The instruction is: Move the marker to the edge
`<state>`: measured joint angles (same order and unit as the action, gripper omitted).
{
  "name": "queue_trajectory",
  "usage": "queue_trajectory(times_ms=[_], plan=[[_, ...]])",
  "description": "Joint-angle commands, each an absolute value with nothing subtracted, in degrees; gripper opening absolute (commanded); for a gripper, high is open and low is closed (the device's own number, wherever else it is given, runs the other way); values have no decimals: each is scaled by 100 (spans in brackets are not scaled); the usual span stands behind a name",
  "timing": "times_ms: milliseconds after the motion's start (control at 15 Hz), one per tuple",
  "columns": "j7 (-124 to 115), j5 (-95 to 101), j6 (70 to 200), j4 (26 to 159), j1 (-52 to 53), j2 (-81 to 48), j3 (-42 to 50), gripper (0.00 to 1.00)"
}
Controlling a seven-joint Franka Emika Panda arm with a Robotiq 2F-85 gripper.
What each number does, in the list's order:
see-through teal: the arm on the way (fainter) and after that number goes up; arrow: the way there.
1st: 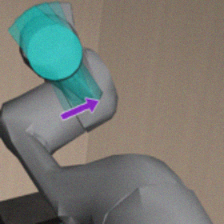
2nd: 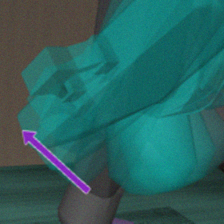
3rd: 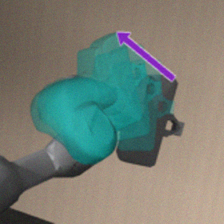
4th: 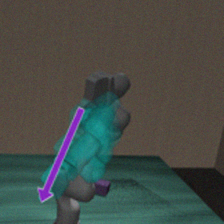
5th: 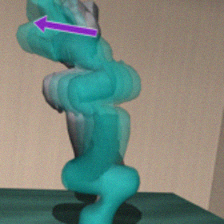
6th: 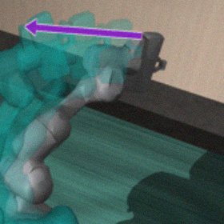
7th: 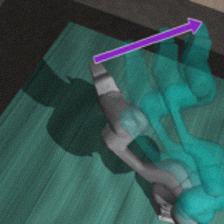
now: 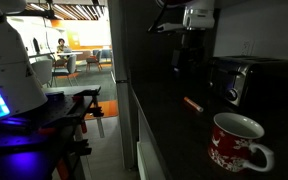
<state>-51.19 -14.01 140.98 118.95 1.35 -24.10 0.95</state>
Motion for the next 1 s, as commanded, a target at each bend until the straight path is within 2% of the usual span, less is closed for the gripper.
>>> queue_trajectory(times_ms=[0, 533, 733, 933], plan=[[-5618, -2130, 14145, 11308, 204, -3008, 185, 100], [-6032, -2921, 14456, 10706, 150, -3947, 162, 100], [-6036, -2967, 14401, 10638, 151, -4082, 198, 87], [-6075, -2949, 14365, 10598, 151, -4178, 249, 66]])
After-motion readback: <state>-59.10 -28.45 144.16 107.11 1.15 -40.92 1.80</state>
